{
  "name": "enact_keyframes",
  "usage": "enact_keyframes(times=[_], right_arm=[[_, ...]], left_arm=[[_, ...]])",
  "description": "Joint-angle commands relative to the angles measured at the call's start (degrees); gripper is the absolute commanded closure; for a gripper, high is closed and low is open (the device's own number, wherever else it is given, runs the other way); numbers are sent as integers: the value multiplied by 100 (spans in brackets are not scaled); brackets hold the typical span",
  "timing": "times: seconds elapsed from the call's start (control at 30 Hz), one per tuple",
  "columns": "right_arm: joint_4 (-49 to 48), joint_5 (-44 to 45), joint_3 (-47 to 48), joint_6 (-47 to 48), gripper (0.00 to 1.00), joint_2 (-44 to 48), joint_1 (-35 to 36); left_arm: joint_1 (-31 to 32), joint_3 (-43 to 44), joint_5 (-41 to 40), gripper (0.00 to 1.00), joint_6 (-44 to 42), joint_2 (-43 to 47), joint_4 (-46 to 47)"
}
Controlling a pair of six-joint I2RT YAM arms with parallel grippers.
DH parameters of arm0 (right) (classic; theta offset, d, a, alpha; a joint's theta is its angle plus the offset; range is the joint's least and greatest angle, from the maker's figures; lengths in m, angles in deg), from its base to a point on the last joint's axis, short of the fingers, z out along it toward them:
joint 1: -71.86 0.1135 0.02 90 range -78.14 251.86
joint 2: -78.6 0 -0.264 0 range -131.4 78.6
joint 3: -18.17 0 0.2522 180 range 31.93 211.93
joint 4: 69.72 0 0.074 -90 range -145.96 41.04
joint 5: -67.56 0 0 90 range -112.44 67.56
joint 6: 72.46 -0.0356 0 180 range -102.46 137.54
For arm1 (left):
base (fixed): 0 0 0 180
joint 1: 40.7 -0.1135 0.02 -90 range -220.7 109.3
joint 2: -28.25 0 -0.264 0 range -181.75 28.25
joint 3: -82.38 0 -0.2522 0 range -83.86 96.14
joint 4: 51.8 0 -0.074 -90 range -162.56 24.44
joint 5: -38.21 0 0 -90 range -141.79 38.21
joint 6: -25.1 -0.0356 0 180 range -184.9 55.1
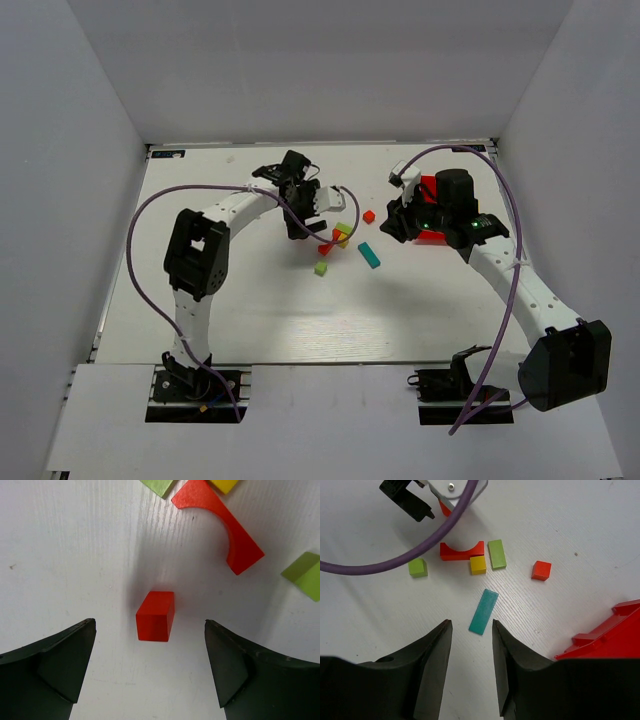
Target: Build the wood block tower
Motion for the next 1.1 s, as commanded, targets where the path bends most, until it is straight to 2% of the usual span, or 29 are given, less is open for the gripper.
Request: enact_keyframes(times=[0.0, 0.13, 0.23, 0.37, 0.47, 0.5, 0.57, 0.6, 0.67, 0.73, 0.8, 0.83, 0.87, 1.07], right_arm=[[-131, -37, 10, 57, 56, 36, -28], [-158, 25, 19, 57, 52, 1, -28], [-131, 25, 19, 22, 52, -34, -20], [-131, 68, 28, 13, 52, -34, -28], [-140, 103, 10, 39, 52, -25, -37], [-131, 95, 10, 31, 52, -34, -37], [-140, 104, 10, 39, 52, -52, -29], [-140, 112, 10, 39, 52, -69, -11], [-131, 113, 10, 48, 52, -78, -20], [-123, 104, 10, 74, 52, -78, -28], [-140, 104, 10, 48, 52, -69, -46], [-140, 95, 2, 66, 52, -78, -29], [-140, 104, 2, 57, 52, -78, -28], [-149, 95, -7, 75, 52, -104, -20]], left_arm=[[67, 15, 439, 0, 176, 984, 195], [67, -160, 545, 0, 528, 1767, 669], [67, -713, 389, 0, 599, 2338, 1125], [67, -1469, 132, 0, 599, 2656, 1451], [67, -1471, 132, 2, 678, 2709, 1522], [67, -1410, 132, 12, 739, 2648, 1470], [67, -1321, 185, 16, 827, 2595, 1409], [67, -1252, 237, 23, 888, 2594, 1408], [67, -1251, 290, 30, 950, 2542, 1408], [67, -1251, 290, 56, 950, 2489, 1408], [67, -1303, 212, 77, 950, 2489, 1460], [67, -1304, 211, 92, 950, 2437, 1461], [67, -1356, 142, 96, 950, 2384, 1461], [67, -1427, 79, 98, 1029, 2120, 1566]])
